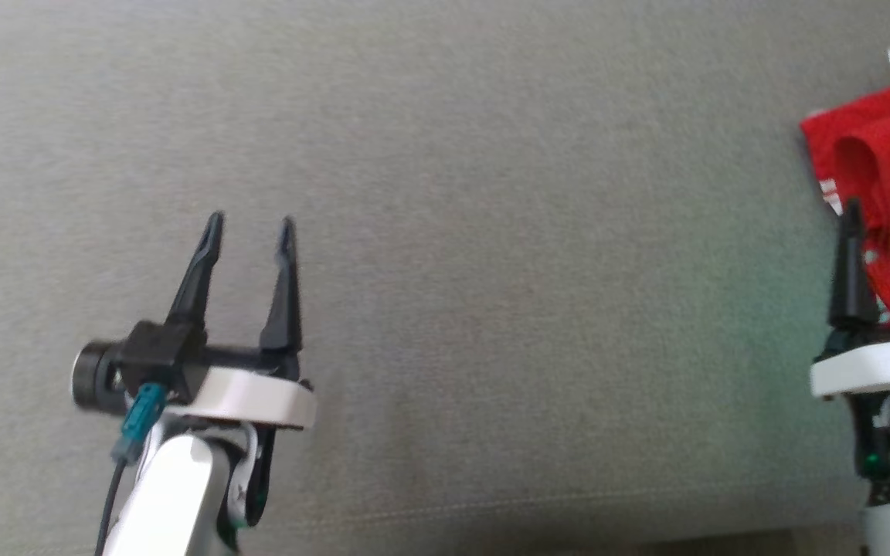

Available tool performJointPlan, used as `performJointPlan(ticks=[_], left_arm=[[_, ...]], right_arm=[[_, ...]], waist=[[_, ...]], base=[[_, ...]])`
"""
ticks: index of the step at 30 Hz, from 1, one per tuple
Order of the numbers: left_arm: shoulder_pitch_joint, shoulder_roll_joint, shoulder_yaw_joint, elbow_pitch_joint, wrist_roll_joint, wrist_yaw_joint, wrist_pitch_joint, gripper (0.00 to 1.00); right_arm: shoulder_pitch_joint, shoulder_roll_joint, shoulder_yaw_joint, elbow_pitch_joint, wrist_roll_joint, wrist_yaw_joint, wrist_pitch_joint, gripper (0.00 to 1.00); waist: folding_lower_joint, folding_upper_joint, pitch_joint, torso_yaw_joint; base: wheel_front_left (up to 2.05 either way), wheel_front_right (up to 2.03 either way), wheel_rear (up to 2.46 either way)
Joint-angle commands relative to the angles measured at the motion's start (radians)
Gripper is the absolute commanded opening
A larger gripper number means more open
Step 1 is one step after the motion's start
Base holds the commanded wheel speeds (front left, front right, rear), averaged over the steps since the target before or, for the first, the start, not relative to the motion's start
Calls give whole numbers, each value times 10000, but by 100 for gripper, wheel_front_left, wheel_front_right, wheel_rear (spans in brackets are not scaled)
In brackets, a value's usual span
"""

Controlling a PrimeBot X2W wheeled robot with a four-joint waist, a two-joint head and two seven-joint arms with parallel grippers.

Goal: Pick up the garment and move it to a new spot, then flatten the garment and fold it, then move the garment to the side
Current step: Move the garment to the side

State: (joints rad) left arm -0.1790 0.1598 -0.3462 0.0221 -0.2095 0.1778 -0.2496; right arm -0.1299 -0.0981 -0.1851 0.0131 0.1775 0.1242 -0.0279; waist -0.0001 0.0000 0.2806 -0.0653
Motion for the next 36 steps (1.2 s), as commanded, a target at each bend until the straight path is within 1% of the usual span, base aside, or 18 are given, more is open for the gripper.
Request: performJointPlan(ticks=[1, 4, 10, 25, 36], left_arm=[[-55, 135, 438, -242, -61, 106, -116, 100], [221, 197, 613, -170, -158, 229, -117, 100], [711, 383, 748, -99, -330, 284, -24, 100], [1703, 734, 798, -230, -733, 266, 470, 100], [2137, 930, 734, -467, -818, 325, 753, 100]], right_arm=[[55, -10, 349, -499, 29, 65, -125, 100], [256, 169, 698, -787, -4, 65, -106, 100], [735, 327, 1178, -1182, -137, 65, 132, 100], [2007, 452, 1527, -1715, -211, 65, 629, 100], [2405, 471, 1646, -1960, -284, 65, 829, 100]], waist=[[1, 0, -408, 407], [1, 0, -735, 603], [1, 0, -1291, 755], [1, 0, -2493, 495], [1, 0, -2881, 421]], base=[[0, 0, 0], [0, 0, 0], [0, 0, 0], [0, 0, 0], [0, 0, 0]])
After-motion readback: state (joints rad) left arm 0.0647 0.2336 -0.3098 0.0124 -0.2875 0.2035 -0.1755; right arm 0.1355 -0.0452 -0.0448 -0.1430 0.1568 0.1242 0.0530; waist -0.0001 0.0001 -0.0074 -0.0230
